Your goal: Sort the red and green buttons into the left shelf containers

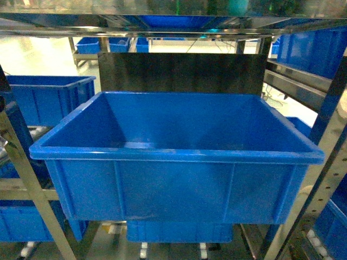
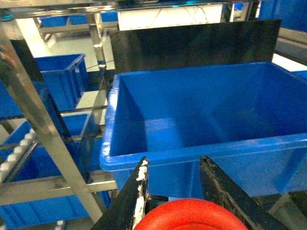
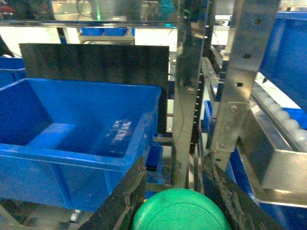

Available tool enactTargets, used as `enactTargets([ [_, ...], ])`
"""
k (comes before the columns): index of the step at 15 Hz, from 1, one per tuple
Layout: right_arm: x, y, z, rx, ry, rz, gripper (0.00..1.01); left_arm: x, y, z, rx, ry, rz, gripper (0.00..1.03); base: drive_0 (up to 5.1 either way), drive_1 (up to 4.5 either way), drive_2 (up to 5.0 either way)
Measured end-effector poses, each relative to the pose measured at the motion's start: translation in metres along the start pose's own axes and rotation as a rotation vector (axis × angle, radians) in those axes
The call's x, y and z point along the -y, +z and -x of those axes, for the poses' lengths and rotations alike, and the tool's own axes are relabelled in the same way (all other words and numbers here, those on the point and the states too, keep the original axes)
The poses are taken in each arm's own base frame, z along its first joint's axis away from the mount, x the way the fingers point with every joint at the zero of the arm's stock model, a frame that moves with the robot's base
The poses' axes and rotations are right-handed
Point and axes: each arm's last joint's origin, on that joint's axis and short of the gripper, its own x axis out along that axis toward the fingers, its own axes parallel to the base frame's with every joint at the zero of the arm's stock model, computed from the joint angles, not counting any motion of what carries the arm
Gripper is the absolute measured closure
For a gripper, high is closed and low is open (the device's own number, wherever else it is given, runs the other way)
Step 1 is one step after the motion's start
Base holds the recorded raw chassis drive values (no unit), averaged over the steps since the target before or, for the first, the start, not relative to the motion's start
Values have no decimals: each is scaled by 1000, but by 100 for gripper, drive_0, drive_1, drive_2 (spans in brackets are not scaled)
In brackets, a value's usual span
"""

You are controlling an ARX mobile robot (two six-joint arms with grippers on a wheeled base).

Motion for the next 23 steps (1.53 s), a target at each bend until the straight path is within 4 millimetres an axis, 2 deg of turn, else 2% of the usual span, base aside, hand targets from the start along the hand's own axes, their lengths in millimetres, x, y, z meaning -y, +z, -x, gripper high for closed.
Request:
enactTargets([
  [15,-1,0,0,2,6,2,70,0,1,0,6,-6,2,75,-2,42,-46],
  [23,-1,0,-1,0,6,1,70,0,0,0,1,-6,0,75,7,441,-426],
])
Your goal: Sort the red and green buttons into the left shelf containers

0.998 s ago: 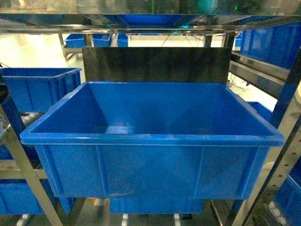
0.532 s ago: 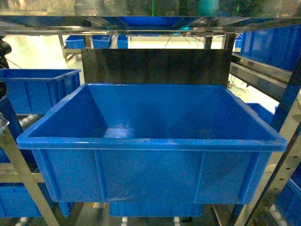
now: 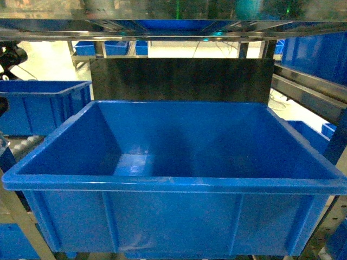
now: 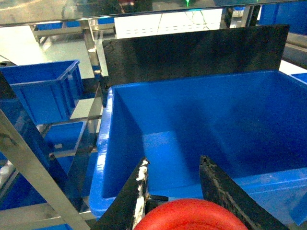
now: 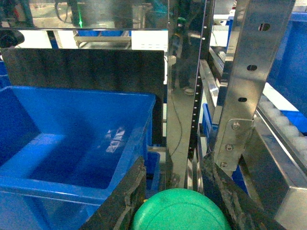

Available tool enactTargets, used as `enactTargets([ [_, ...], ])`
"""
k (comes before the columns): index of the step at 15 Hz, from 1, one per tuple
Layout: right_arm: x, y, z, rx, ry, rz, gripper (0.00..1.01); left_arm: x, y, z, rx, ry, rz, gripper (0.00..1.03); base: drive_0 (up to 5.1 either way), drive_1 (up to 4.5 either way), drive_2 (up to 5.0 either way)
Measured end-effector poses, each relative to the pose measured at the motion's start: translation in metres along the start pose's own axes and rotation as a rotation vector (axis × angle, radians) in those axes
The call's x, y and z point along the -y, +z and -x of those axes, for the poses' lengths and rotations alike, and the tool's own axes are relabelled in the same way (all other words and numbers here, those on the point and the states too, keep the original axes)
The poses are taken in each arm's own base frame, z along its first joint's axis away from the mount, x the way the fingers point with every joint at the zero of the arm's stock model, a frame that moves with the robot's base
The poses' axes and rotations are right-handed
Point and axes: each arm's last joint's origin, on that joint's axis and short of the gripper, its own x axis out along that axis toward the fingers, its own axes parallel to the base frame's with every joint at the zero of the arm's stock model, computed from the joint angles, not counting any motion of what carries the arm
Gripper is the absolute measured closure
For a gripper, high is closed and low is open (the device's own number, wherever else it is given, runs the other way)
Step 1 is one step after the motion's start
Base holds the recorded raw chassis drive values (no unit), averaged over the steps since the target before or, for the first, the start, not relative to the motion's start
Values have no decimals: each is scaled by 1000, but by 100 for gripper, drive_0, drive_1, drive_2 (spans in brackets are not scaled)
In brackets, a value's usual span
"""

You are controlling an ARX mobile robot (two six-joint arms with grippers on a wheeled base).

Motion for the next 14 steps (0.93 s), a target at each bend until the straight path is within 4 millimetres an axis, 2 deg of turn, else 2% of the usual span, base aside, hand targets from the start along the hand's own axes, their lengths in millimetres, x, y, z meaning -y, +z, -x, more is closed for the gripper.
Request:
enactTargets([
  [4,-2,1,-5,26,16,21,70,0,0,0,-1,-1,0,75,7,441,-426],
  [7,-28,-2,-23,40,154,33,70,0,0,0,-1,0,0,75,7,441,-426],
  [9,-47,0,-29,46,224,44,70,0,0,0,0,0,0,75,7,441,-426],
  [12,-77,6,-25,49,346,34,70,0,0,0,-1,0,0,75,7,441,-426],
  [14,-80,9,-23,57,309,37,70,0,0,0,-1,0,0,75,7,441,-426],
])
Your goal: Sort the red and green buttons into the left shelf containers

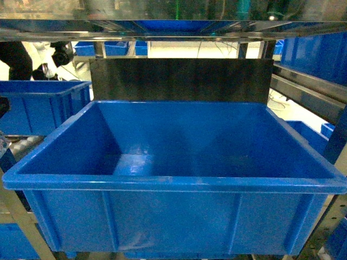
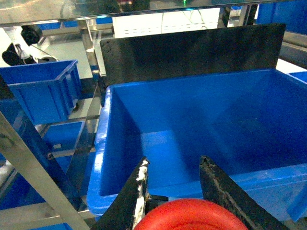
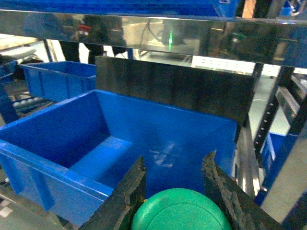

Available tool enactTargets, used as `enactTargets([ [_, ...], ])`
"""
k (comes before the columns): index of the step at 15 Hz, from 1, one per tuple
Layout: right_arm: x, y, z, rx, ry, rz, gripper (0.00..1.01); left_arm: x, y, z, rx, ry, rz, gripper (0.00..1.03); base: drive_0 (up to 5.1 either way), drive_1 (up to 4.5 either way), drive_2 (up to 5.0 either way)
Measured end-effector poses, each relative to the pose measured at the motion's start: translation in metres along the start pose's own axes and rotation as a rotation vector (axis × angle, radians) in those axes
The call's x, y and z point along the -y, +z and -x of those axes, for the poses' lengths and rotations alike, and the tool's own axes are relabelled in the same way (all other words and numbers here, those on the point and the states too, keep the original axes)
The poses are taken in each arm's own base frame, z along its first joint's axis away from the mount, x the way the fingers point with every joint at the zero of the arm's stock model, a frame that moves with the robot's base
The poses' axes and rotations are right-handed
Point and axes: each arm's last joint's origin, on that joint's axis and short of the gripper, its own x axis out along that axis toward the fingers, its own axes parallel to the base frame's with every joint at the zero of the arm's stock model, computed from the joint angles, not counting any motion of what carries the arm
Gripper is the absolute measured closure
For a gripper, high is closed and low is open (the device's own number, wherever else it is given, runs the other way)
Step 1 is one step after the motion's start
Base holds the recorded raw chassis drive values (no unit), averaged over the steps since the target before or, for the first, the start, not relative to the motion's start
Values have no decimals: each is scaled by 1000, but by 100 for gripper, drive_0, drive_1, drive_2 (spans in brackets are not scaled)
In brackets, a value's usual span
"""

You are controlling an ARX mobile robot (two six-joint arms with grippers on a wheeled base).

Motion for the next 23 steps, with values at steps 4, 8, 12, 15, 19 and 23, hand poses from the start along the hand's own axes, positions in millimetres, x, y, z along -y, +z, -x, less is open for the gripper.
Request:
enactTargets([
  [4,1,-1,0,-5,-26,-3,70,0,0,0,0,0,0,75,7,441,-426],
  [8,1,-1,0,-5,-26,-3,70,0,0,0,0,0,0,75,6,331,-319],
  [12,-26,-1,-27,-12,70,8,70,0,0,0,0,0,0,75,0,0,0],
  [15,-52,-7,-61,-25,149,23,70,0,0,0,0,0,0,75,0,0,0],
  [19,-42,-30,-79,-57,71,47,70,0,0,0,0,0,0,75,0,0,0],
  [23,-33,-39,-84,-78,41,53,70,0,0,0,0,0,0,75,0,0,0],
])
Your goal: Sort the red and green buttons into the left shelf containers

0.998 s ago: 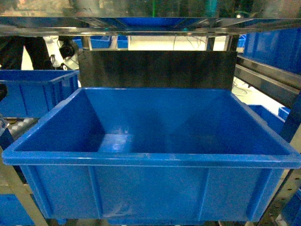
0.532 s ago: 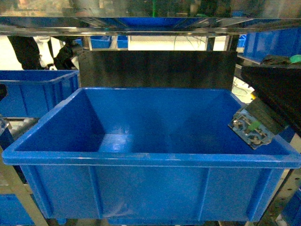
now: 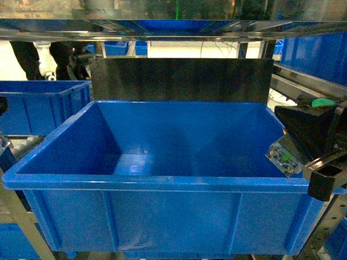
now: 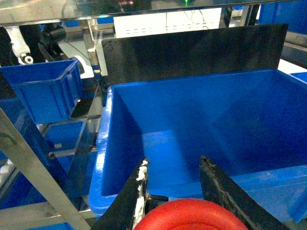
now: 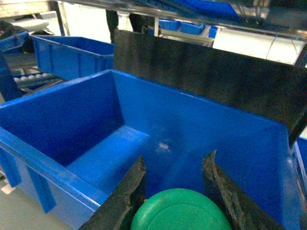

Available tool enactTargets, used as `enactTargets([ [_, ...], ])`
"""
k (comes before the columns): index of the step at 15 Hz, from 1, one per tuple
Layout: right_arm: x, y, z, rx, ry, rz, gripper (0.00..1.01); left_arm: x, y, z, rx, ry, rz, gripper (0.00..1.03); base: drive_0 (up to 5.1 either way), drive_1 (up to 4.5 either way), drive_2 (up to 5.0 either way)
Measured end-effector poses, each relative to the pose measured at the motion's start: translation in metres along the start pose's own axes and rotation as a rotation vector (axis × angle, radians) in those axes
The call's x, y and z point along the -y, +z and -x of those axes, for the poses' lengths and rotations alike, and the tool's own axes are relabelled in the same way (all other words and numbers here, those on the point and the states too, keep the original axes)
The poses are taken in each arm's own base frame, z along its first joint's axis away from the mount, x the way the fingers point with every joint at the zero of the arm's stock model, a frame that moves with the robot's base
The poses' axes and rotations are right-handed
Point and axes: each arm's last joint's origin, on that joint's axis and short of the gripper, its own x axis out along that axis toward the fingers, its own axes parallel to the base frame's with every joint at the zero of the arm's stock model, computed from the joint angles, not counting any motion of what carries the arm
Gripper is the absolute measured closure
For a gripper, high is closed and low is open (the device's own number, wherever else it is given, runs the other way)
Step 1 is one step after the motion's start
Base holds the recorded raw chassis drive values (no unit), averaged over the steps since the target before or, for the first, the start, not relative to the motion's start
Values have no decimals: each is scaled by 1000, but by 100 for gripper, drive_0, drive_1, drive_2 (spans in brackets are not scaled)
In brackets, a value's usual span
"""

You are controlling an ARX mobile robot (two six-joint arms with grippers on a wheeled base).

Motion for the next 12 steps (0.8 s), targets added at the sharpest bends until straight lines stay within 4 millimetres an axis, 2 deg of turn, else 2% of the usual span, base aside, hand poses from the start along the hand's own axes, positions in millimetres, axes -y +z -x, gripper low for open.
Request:
enactTargets([
  [5,11,-5,-6,-14,19,-2,70,0,0,0,0,0,0,75,0,0,0],
  [7,20,-7,-23,-9,9,-3,70,0,0,0,0,0,0,75,0,0,0],
  [12,24,-6,-28,-1,9,0,70,0,0,0,0,0,0,75,0,0,0],
])
